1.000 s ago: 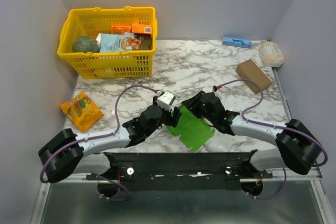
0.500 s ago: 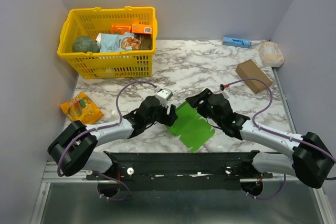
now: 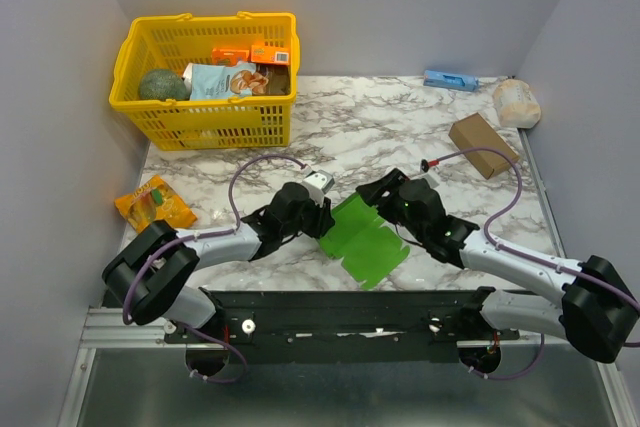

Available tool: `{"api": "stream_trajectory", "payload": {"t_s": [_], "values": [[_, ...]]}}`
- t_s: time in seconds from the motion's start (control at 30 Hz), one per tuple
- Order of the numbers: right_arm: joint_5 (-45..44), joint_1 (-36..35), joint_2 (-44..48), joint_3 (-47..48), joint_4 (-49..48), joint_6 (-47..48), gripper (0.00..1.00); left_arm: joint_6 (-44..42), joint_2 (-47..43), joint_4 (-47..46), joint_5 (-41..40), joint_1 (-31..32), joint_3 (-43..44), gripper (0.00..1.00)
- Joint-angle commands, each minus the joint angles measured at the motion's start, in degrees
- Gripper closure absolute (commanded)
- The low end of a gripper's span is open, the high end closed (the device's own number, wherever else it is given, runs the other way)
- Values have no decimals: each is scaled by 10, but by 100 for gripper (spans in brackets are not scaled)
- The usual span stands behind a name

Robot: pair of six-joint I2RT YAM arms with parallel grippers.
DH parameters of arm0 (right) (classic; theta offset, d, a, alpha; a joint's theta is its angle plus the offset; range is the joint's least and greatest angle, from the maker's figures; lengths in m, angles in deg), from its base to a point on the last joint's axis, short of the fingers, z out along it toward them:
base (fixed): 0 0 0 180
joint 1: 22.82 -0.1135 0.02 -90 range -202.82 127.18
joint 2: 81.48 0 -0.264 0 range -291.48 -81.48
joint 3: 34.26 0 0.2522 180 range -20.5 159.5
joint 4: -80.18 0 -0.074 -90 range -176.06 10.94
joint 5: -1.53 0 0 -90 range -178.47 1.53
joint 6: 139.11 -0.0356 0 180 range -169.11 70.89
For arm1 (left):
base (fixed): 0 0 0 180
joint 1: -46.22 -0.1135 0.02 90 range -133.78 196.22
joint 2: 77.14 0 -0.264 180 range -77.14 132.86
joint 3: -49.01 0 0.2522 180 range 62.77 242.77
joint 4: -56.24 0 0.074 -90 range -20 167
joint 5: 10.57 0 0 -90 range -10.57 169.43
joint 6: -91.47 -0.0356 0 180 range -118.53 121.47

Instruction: Fold the paper box

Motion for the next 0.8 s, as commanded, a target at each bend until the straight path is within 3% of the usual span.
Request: {"api": "stream_trajectory", "payload": {"t_s": [0.0, 0.13, 0.4, 0.77], "values": [[-2, 3, -20, 0, 7, 7, 30, -30, -27, -34, -18, 16, -9, 65], [29, 3, -51, 6, -8, -14, 22, -72, -49, -33, -67, 51, -18, 71], [70, 3, -96, -4, -57, -67, 22, -139, -87, -40, -179, 112, -38, 76], [102, 3, -127, -10, -81, -88, 43, -185, -39, -20, -314, 191, -4, 78]]}}
